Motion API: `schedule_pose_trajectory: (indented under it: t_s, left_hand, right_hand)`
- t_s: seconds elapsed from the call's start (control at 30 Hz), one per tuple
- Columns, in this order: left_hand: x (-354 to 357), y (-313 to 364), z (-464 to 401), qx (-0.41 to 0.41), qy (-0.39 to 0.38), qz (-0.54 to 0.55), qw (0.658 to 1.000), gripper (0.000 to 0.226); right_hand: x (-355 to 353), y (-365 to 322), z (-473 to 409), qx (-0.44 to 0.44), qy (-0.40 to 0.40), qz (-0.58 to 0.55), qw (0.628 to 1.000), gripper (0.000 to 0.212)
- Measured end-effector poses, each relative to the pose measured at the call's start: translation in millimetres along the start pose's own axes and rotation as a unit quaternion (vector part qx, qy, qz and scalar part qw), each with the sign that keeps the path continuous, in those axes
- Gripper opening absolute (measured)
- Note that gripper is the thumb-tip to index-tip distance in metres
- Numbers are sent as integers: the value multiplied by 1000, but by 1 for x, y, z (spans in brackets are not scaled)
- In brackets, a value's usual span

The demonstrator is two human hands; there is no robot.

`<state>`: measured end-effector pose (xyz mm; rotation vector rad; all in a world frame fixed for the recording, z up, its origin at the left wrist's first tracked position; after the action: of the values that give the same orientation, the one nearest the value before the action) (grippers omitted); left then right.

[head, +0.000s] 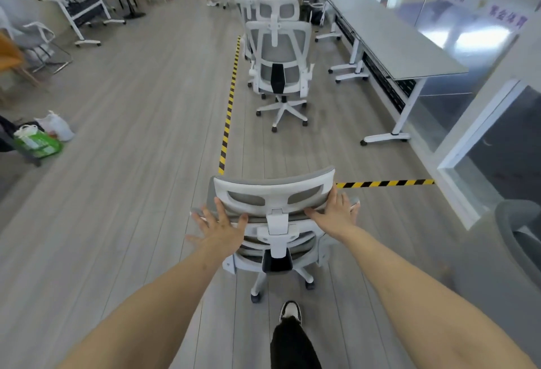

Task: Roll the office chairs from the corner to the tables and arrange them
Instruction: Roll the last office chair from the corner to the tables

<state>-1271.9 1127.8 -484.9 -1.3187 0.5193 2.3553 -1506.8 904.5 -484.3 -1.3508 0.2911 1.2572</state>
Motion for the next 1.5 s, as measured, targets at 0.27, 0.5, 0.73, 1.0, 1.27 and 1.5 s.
schedule_pose_trajectory:
  t_s: [0.27,0.5,0.73,1.0,1.27,1.5]
  left_hand:
    - [-96,78,-162,6,34,-23,999,78]
    - [-145,139,-272,95,39,-84,991,69]
    - [-213,170,-410,126,4,-121,985,70]
    - [-301,205,-562,187,-39,-156,969,80]
    - [-351,260,-658,282,-23,-201,938,66]
    - [-388,302,-729,284,3,-280,917,79]
  right_hand:
    - [-31,-77,-203,-43,2,3,999,99]
    - [-39,-108,-337,-34,-22,54,998,77]
    - [-61,-150,-451,-45,-28,88,995,59]
    - [-52,-206,-561,8,-34,95,995,73]
    - [-62,-258,-639,35,-33,169,984,79]
    - [-71,-279,-703,50,-56,160,984,80]
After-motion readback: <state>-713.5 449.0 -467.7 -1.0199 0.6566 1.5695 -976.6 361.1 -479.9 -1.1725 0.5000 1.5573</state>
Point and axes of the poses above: each hand's wrist, its own z-axis away from the middle knuckle, its own x-axis out of the palm, y = z × x, the point moved 8 cm from there along -z, towards the middle knuckle, and after that the axes turned 7 degrees about -z, right-handed, at the moved point
